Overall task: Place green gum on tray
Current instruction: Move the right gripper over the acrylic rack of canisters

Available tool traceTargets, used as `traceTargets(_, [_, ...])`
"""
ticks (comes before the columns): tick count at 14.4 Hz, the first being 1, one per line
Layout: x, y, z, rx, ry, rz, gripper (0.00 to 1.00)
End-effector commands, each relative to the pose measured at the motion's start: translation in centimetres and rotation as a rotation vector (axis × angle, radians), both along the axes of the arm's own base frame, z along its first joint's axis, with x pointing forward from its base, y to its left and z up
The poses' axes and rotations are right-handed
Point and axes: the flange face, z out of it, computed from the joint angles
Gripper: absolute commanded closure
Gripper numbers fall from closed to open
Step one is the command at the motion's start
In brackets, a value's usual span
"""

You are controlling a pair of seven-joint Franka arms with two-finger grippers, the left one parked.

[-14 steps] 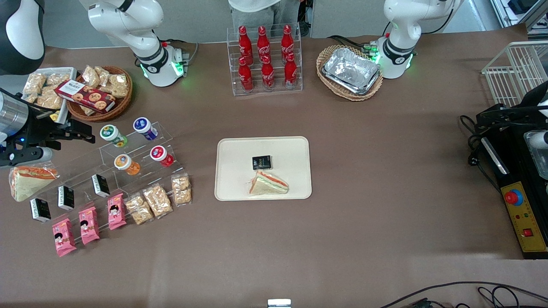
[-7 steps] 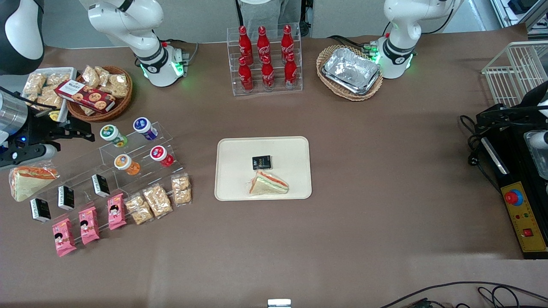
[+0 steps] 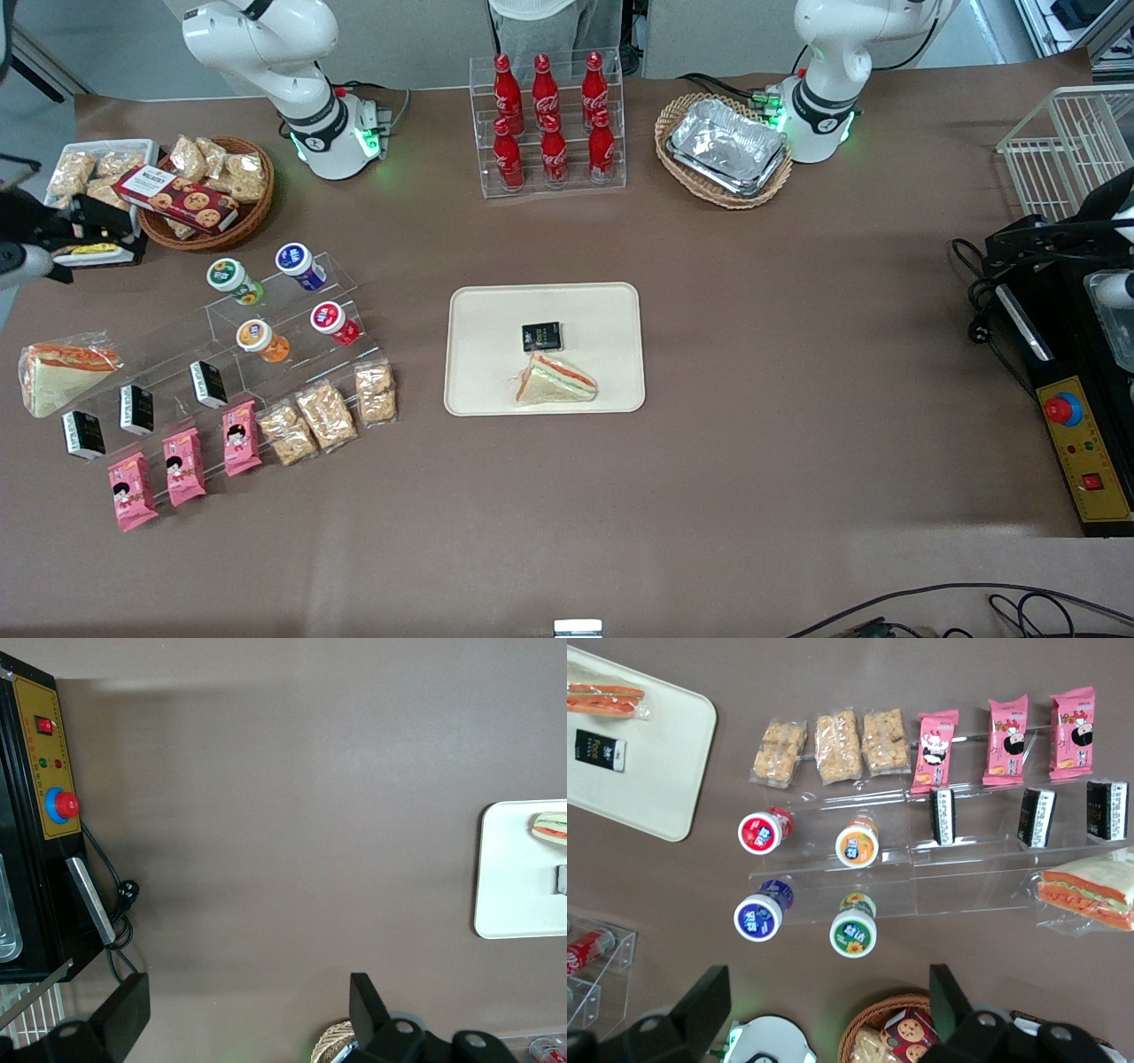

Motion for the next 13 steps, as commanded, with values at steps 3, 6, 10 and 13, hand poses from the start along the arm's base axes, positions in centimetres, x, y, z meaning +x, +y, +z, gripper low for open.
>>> traceTargets(3, [-5.3,-0.1,-4.2,0.025,-0.040,0.017,0.00])
traceTargets(6, [-7.4,0.2,-9.2,0.033,-0.092,0.015,0.00])
traceTargets(10, [-7.7,0.1,-14.0,-0.015,-0.108,0.030,0.00])
traceTargets(13, [-8.4,0.1,-16.9,-0.017,-0.106,0.029,0.00])
